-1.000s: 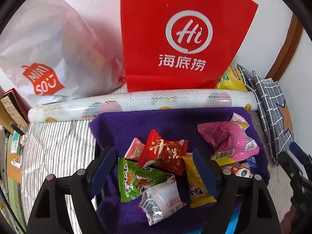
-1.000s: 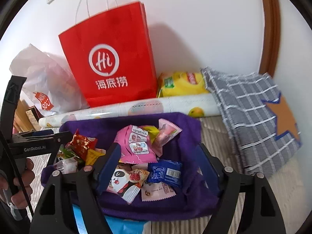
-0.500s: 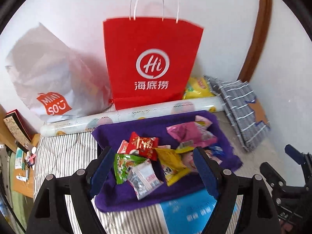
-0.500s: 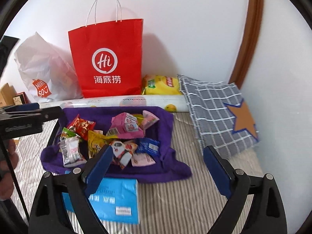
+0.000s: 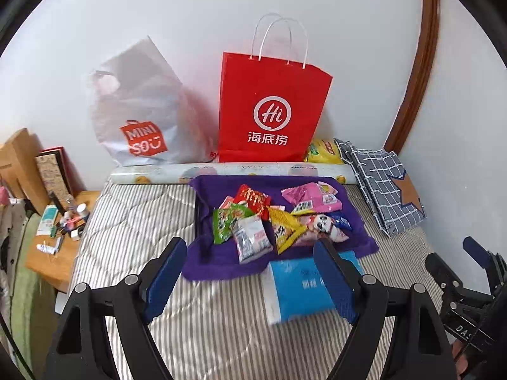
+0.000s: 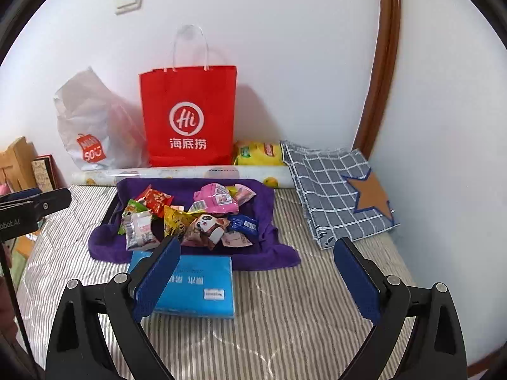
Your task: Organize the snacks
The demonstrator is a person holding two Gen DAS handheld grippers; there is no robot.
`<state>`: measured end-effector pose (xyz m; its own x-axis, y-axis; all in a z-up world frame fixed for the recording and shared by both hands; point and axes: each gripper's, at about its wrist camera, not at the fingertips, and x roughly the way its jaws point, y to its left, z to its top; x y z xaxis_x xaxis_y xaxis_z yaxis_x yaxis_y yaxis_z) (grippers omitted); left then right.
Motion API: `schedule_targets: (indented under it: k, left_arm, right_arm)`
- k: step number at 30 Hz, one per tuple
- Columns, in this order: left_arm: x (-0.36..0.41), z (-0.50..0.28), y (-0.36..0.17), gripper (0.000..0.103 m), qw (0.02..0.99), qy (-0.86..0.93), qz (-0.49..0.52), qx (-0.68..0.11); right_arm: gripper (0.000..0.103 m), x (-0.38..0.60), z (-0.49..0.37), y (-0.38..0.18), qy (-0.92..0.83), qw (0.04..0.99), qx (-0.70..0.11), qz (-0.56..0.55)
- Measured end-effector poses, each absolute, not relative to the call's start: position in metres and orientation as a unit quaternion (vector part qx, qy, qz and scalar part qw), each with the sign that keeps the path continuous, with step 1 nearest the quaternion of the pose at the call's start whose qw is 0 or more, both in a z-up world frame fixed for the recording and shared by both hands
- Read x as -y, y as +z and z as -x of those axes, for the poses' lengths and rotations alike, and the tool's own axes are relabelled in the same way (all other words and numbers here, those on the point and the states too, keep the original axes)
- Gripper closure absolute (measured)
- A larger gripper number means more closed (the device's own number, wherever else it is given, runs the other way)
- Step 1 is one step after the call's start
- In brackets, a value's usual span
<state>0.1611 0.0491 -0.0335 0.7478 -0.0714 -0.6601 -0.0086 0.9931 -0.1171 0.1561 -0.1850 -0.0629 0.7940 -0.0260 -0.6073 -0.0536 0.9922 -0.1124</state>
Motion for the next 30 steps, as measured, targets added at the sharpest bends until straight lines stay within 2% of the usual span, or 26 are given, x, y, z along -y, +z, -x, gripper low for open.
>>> schedule_targets:
  k: [9, 11, 13, 14, 17, 19, 25, 30]
  left_arm:
    - [-0.037, -0.094, -0.014, 0.022, 0.940, -0.010, 0.037, -0.338]
    - [-0.031, -0.078, -0.008, 0.019, 0.945, -0.003, 0.031, -0.325]
    - [-0.026, -0.065, -0.004, 0.011, 0.948, -0.009, 0.030, -0.316]
    - [-0.024, -0.059, -0.002, 0.011, 0.950, -0.012, 0.030, -0.310]
    - [-0.017, -0.045, 0.002, 0.011, 0.954, -0.012, 0.024, -0.298]
    - [-0.013, -0.040, 0.003, 0.006, 0.955, -0.011, 0.021, -0.295]
    - [-0.008, -0.026, 0.005, 0.004, 0.959, -0.005, 0.022, -0.284]
    - [-0.004, -0.020, 0.007, 0.003, 0.960, -0.002, 0.013, -0.278]
  right_arm:
    - [0.006, 0.204, -0.093, -0.051, 0.034, 0.947, -0.317, 0.028]
    - [0.006, 0.213, -0.080, -0.046, 0.053, 0.945, -0.322, -0.002]
    - [0.006, 0.220, -0.068, -0.041, 0.059, 0.945, -0.322, -0.021]
    - [0.006, 0.223, -0.062, -0.037, 0.057, 0.946, -0.317, -0.024]
    - [0.006, 0.226, -0.042, -0.025, 0.051, 0.953, -0.297, -0.021]
    - [0.006, 0.227, -0.029, -0.020, 0.050, 0.957, -0.285, -0.018]
    - [0.000, 0.223, -0.009, -0.011, 0.023, 0.964, -0.265, 0.012]
    - [0.000, 0.222, -0.005, -0.010, 0.026, 0.965, -0.262, 0.008]
